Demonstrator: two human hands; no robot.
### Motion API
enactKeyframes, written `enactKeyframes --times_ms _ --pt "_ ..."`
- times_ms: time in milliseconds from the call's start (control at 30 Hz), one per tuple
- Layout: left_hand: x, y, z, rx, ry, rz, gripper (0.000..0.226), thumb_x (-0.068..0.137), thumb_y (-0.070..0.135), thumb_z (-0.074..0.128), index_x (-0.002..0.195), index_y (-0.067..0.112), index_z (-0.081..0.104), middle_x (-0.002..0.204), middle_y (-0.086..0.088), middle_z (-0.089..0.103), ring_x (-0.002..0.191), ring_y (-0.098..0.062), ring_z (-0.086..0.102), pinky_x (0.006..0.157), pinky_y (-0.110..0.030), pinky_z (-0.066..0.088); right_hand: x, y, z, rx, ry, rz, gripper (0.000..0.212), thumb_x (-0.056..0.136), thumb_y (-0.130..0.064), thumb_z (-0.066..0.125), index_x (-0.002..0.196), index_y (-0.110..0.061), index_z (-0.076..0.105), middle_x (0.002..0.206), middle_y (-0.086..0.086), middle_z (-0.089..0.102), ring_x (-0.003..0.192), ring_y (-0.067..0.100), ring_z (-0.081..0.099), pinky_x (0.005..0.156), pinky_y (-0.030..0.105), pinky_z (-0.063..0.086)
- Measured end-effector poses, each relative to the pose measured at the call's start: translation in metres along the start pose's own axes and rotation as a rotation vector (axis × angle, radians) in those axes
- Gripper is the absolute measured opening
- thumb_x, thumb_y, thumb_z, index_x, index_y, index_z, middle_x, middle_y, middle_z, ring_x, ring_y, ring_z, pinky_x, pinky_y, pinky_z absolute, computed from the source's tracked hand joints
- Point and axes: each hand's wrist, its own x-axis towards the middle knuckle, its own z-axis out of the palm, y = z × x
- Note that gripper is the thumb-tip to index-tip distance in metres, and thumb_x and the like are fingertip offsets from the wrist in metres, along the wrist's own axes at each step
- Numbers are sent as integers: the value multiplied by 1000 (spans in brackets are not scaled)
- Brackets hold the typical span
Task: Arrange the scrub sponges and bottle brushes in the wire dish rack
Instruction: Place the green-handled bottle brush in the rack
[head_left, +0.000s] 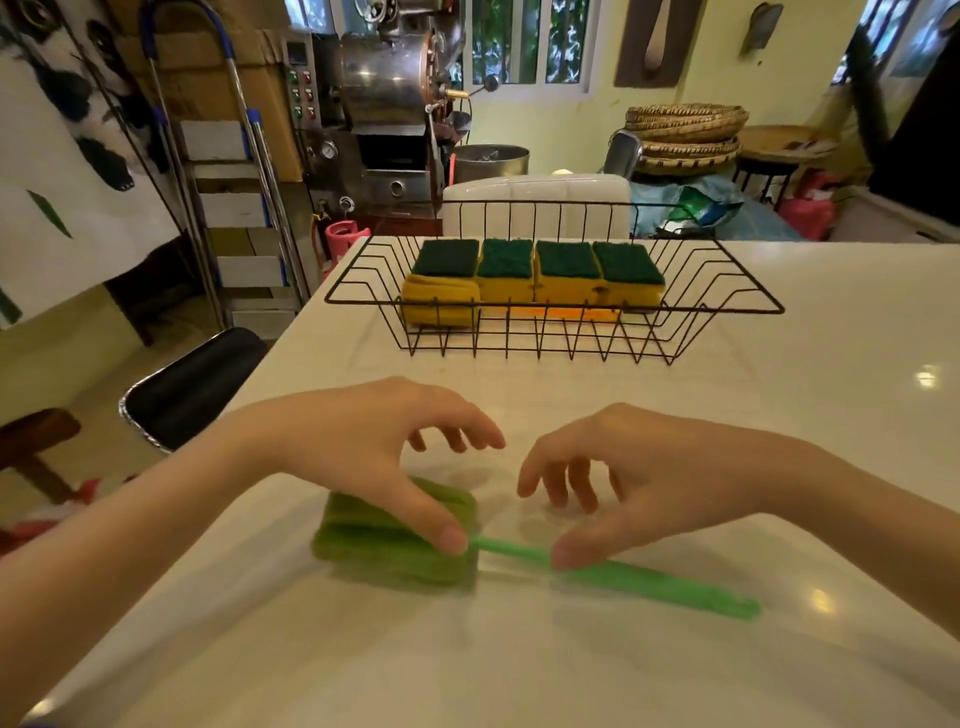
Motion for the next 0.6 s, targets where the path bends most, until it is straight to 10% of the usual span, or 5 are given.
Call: enactKeyframes --times_ms 333,600 --pt "12 -6 -4 91 -124 -45 39 62 56 68 97 45 55 97 25 57 91 8 49 73 -11 44 0 1 4 -62 -8 -13 17 78 -25 62 94 -26 64 81 -1 65 73 10 58 73 36 50" --pt "21 -1 -55 -10 203 11 36 70 58 54 104 48 47 104 29 51 96 11 49 70 -11 43 -2 16 -54 -340 301 20 16 83 -29 58 98 -31 62 84 -12 63 75 3 57 64 20 47"
